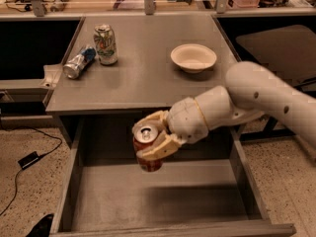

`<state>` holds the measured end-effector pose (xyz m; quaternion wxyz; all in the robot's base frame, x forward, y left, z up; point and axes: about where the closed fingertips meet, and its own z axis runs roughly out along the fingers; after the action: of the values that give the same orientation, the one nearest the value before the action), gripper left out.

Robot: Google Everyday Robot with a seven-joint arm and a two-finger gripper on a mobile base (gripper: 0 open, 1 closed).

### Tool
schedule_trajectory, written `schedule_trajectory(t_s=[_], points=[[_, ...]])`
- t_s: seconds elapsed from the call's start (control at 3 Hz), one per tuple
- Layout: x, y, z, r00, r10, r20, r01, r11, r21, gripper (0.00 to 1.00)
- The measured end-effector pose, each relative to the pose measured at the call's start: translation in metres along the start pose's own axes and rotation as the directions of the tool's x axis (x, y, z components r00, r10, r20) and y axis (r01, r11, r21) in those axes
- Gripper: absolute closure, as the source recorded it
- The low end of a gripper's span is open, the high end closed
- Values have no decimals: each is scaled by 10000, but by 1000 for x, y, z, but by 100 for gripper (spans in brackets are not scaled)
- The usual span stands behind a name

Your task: Place coke can into top drawer

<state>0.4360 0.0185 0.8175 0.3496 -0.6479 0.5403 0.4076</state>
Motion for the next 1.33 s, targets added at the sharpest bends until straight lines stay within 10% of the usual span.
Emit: schedule_trajectory(t_s=[0.33,0.67,1.33], points=[[26,-1,25,9928,-28,1200,26,10000,17,100],[71,5,50,9964,332,776,-366,9984,426,100],[82,6,59,9991,181,374,-217,9949,987,100]])
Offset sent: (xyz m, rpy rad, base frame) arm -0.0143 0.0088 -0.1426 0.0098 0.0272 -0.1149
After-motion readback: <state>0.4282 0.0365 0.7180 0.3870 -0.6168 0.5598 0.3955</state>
